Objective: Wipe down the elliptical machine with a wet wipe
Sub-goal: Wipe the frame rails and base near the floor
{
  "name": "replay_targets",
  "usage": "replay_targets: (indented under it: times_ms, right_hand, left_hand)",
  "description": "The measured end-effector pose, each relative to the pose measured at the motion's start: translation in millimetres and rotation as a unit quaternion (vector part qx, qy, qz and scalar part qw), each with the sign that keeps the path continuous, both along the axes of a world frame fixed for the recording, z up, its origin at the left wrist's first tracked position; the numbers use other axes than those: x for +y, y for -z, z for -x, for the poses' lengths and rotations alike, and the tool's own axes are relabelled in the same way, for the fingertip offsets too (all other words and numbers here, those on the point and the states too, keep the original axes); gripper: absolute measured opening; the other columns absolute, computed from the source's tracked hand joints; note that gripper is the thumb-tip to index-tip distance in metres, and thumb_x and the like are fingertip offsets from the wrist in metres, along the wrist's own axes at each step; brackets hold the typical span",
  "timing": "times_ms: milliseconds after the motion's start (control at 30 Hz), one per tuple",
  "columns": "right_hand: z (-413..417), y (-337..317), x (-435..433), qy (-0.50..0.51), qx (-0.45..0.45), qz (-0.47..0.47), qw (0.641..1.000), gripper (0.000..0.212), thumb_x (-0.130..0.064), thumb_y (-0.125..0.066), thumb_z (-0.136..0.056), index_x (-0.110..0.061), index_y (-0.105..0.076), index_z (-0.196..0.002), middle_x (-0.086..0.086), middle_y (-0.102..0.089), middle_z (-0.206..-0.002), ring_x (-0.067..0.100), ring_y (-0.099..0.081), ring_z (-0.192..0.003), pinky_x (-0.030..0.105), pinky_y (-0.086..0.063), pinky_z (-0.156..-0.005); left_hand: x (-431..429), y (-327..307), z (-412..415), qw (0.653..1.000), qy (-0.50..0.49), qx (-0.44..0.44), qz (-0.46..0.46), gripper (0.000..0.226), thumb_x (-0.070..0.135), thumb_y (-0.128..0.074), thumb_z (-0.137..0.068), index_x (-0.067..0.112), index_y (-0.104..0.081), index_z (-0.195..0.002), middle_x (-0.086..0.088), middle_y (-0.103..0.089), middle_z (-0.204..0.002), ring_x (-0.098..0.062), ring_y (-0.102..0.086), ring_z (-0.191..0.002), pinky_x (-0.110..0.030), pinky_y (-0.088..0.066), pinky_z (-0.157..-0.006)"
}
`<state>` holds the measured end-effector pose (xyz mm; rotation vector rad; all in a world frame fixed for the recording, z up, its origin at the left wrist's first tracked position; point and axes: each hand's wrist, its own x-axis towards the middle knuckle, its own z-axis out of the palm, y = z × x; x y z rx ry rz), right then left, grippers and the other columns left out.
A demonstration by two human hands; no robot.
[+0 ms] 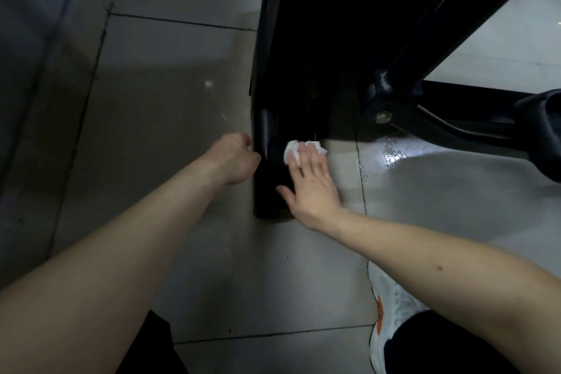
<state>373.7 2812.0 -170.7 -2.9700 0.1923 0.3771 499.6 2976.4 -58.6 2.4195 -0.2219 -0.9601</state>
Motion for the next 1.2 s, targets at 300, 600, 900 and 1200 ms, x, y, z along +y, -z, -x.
replay_targets:
  times_ms: [300,600,900,1200]
  right_hand:
    - [-54.6,4.7,4.4,0.179,-0.031,-0.031,0.983,0.085,-0.055,-0.035,-0.101,0.002,-0.011,-0.160,0.027,-0.002,-0.167,0.040,0.001,-0.156,0.051,0.000,-0.127]
    - [-11.5,-6.1,34.7,-0.073,-0.009,-0.032,0.997,0.089,-0.056,-0.045,-0.098,-0.008,-0.008,-0.163,0.016,0.001,-0.170,0.028,0.010,-0.157,0.045,-0.001,-0.128]
    - [-122.6,-17.0,69.7,-0.011,0.091,0.124,0.988,0.084,-0.049,-0.027,-0.102,0.000,0.009,-0.160,0.019,0.018,-0.167,0.034,0.023,-0.154,0.048,0.010,-0.125]
    - [-73.6,-12.3,54.5,-0.024,0.029,0.068,0.997,0.084,-0.065,-0.034,-0.100,-0.014,-0.010,-0.163,0.020,0.011,-0.169,0.033,0.019,-0.155,0.048,0.007,-0.126]
  left_hand:
    - [-5.3,-12.6,0.7,0.999,0.020,-0.025,-0.001,0.038,0.028,-0.059,-0.099,0.012,-0.059,-0.134,-0.013,-0.061,-0.133,-0.030,-0.059,-0.121,-0.031,-0.047,-0.097]
    - [-1.1,-15.1,-9.9,0.999,0.021,-0.042,-0.014,0.048,0.025,-0.057,-0.099,0.007,-0.053,-0.143,-0.015,-0.052,-0.147,-0.029,-0.051,-0.135,-0.029,-0.041,-0.105]
    - [11.6,-15.0,-18.0,0.999,-0.010,-0.038,-0.016,0.055,0.025,-0.061,-0.095,0.003,-0.052,-0.145,-0.017,-0.053,-0.147,-0.029,-0.052,-0.134,-0.029,-0.041,-0.106]
    - [16.4,-16.7,-20.9,0.998,0.002,-0.060,-0.026,0.051,0.026,-0.060,-0.098,0.004,-0.052,-0.144,-0.018,-0.052,-0.148,-0.031,-0.049,-0.136,-0.033,-0.041,-0.107]
